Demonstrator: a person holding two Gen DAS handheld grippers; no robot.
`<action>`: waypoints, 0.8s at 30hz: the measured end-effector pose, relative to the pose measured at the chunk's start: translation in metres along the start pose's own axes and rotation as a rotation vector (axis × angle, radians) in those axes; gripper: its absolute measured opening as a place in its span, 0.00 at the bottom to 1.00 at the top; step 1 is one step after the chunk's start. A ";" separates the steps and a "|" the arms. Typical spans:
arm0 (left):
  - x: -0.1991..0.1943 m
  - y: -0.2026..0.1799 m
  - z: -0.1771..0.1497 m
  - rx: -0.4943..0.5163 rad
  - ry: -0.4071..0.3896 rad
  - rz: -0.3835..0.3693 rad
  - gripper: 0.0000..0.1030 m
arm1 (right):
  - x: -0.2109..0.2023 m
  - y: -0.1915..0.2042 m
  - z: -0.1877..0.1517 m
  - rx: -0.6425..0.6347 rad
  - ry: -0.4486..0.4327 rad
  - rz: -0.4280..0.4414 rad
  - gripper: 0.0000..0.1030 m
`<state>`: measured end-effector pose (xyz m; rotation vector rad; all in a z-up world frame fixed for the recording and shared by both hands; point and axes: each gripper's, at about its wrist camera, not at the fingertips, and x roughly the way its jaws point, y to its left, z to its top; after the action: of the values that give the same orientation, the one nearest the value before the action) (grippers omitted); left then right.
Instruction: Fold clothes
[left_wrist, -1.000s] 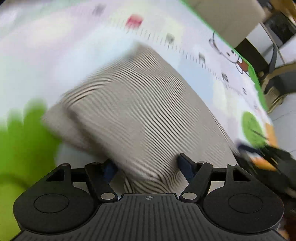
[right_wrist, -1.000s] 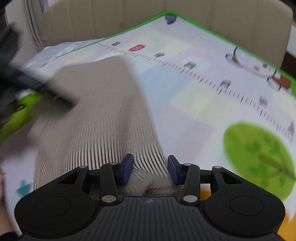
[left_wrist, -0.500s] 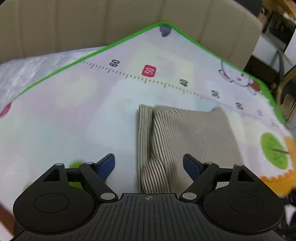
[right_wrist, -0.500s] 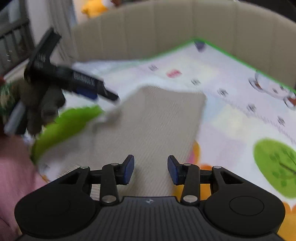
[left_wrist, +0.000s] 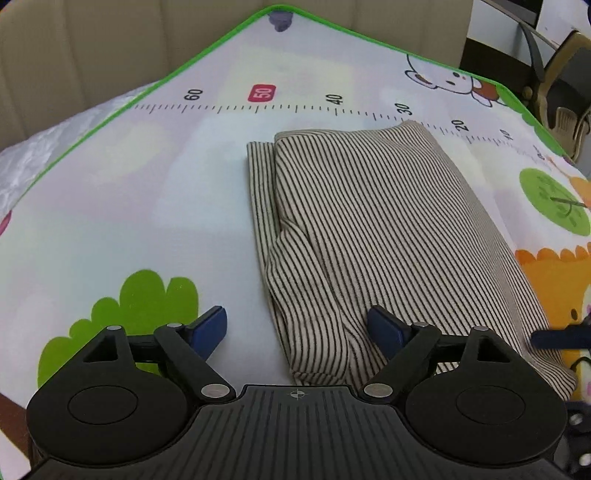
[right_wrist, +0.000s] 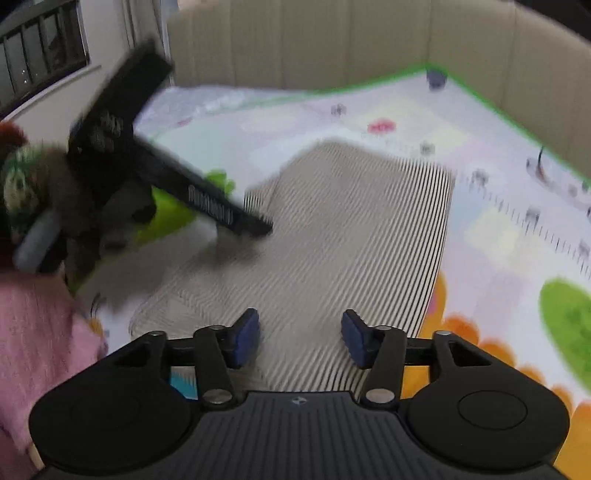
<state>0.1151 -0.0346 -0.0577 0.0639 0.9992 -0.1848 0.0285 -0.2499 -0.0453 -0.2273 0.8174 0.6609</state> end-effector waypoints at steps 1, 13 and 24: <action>0.000 0.001 0.000 -0.003 0.000 -0.002 0.87 | 0.006 -0.002 0.007 0.013 -0.017 -0.006 0.63; 0.010 0.009 0.000 -0.030 0.016 -0.007 0.95 | 0.044 -0.024 0.005 0.078 0.061 -0.081 0.66; 0.009 0.011 0.003 -0.010 -0.008 0.002 0.95 | 0.010 0.042 -0.033 -0.336 0.024 0.130 0.73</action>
<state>0.1241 -0.0258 -0.0643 0.0549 0.9917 -0.1778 -0.0122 -0.2269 -0.0721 -0.4901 0.7453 0.9197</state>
